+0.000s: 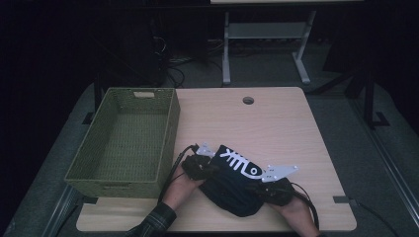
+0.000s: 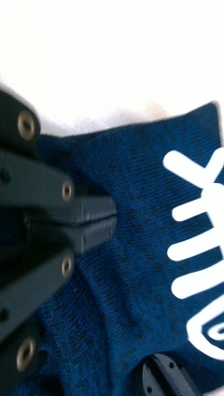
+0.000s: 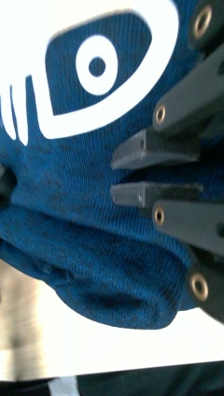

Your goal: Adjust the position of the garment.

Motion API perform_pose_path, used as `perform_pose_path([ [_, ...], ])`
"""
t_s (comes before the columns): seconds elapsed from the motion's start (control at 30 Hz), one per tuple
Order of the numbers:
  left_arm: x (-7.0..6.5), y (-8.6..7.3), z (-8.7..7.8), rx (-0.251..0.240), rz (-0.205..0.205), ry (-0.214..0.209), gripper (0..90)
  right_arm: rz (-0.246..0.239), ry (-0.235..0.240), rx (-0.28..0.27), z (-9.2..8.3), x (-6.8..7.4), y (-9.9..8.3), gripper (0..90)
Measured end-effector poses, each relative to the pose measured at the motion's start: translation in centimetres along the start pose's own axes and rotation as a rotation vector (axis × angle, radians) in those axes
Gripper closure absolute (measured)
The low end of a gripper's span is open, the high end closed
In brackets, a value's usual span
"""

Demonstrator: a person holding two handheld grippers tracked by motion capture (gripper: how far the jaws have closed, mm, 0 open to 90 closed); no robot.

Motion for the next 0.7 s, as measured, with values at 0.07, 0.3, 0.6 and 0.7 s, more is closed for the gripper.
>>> perform_pose_path([
  [0.07,0.2,0.1,-0.3,-0.012,-0.006,0.003,80.1,0.001,-0.017,-0.011,-0.3,-0.2,0.0,75.8],
  [0.3,1.1,0.7,-1.1,-0.08,-0.069,0.041,54.0,0.061,-0.152,-0.074,-3.6,-2.5,-0.6,49.0],
  [0.6,2.4,0.6,0.2,-0.037,-0.088,0.045,26.2,0.184,-0.322,0.002,-5.2,-7.7,-5.1,22.9],
  [0.7,2.6,0.3,0.7,-0.021,-0.096,0.03,24.2,0.201,-0.342,0.03,-4.9,-8.6,-5.8,18.1],
])
Point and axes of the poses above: each handheld gripper's, and its own axes: z roughly forward along the jaws, y roughly out of its top, x roughly to its left, the point moved 3 cm from there along z, roughly forward along the jaws, and after that the axes turned 7 degrees about -y, right-handed, at the moved point
